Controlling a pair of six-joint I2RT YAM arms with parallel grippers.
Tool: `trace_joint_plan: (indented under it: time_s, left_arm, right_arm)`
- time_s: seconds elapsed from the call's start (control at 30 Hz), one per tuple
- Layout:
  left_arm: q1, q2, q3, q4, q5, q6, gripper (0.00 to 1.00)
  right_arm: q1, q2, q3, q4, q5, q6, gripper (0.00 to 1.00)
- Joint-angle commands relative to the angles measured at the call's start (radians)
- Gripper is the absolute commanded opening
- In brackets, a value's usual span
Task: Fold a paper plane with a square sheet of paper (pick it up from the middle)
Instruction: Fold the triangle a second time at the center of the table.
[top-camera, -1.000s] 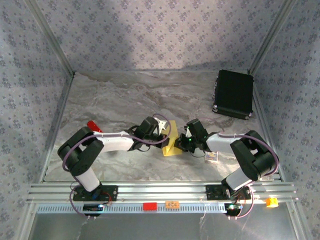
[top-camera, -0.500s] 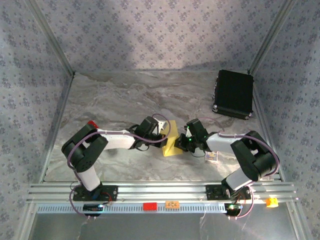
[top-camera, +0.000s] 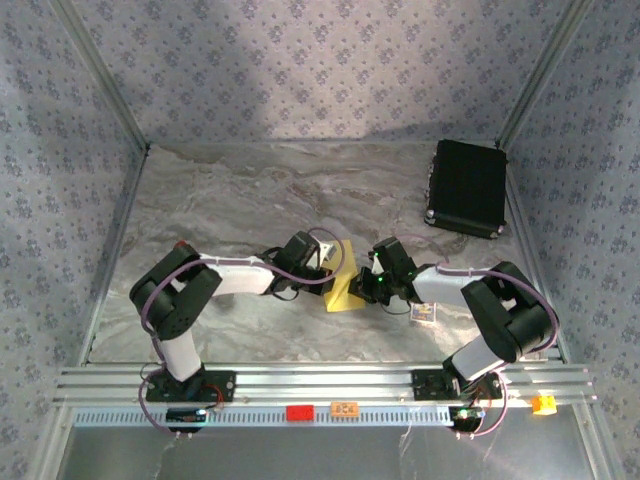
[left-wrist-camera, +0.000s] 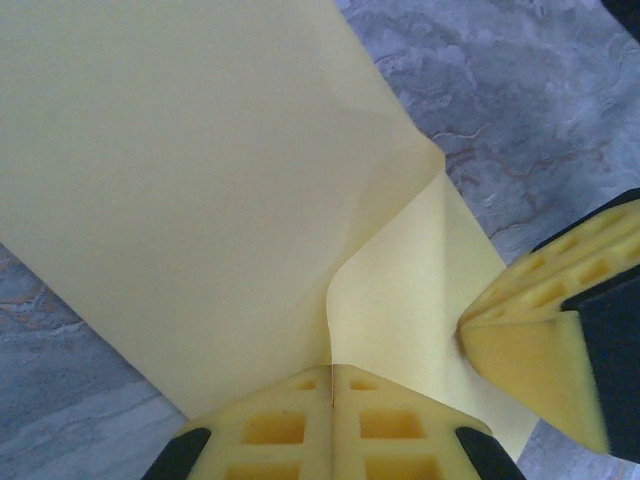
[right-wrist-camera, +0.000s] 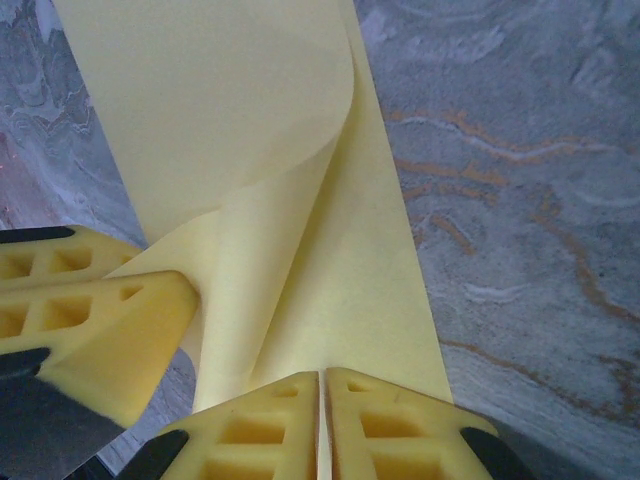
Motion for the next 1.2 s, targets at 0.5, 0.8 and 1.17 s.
trace_joint_plan:
  time_s: [0.5,0.8,1.17]
  left_arm:
    - [0.002,0.018,-0.043,0.051,0.065,-0.081,0.01]
    - [-0.002,-0.021,-0.052,0.076,0.060,-0.110,0.01]
    - [-0.002,-0.069,-0.047,0.075,0.060,-0.102,0.02]
  right_arm:
    - [0.009,-0.069,-0.013,-0.012,-0.006,0.006,0.17]
    - [0.032,-0.015,-0.019,-0.041,-0.006,0.033,0.12]
    - [0.031,-0.003,-0.021,-0.075,0.030,0.034,0.11]
